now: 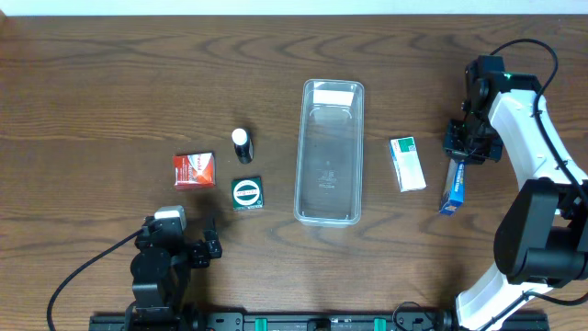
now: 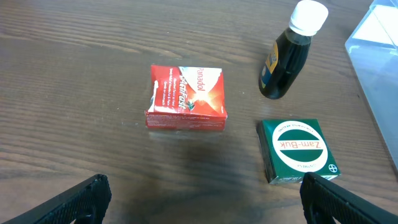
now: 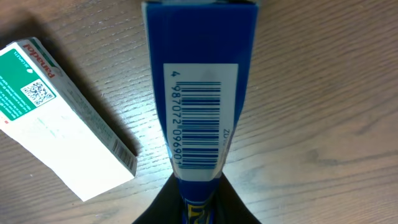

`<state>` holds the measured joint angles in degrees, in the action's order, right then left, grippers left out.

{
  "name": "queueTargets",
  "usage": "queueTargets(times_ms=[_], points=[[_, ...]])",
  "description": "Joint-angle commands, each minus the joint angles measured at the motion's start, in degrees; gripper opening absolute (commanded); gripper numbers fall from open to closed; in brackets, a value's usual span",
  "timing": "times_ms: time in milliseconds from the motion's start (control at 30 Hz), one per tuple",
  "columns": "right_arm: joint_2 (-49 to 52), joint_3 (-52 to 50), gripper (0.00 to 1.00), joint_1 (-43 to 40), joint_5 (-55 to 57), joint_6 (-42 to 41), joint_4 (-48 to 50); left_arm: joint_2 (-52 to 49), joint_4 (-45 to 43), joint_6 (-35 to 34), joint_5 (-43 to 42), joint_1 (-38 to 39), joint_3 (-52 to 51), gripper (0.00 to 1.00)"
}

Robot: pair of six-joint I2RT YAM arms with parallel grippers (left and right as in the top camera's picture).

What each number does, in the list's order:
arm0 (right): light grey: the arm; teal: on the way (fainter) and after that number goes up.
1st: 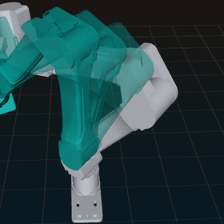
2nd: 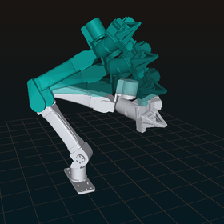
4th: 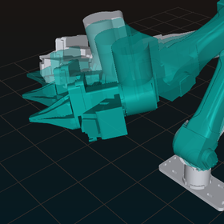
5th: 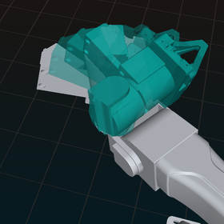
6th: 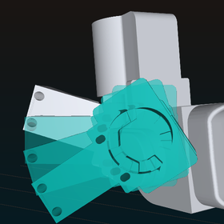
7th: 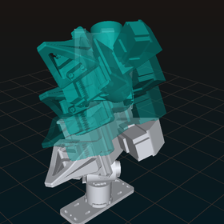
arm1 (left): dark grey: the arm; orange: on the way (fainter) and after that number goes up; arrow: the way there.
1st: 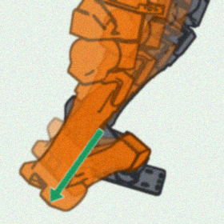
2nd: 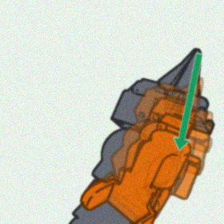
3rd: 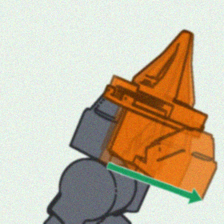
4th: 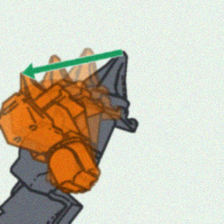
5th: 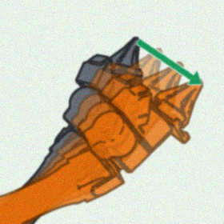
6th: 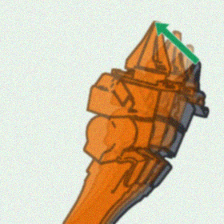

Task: Pack container
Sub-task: 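Carry the blue box with the right gripper and lower it into the container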

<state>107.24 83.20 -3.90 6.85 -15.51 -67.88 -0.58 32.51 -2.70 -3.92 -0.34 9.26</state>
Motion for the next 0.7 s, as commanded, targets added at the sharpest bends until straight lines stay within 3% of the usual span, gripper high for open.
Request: queueTargets(times_ms=[0, 267, 467, 667], points=[[-1.7, 1.2, 0.10, 0.0, 0.2, -0.3, 0.1, 0.4, -0.3, 1.0, -0.2, -0.3, -0.7, 0.98], [-11.3, 11.6, 0.13, 2.5, -4.7, -0.3, -1.9, 0.4, -0.3, 1.0, -0.2, -0.3, -0.7, 0.98], [-18.6, 15.6, 0.03, 11.7, -12.3, -0.8, 1.8, 0.4, -0.3, 1.0, -0.2, -0.3, -0.7, 0.98], [-16.7, 13.1, 0.03, 22.5, -10.3, -11.7, 7.1, 0.4, -0.3, 1.0, -0.2, -0.3, -0.7, 0.98]])
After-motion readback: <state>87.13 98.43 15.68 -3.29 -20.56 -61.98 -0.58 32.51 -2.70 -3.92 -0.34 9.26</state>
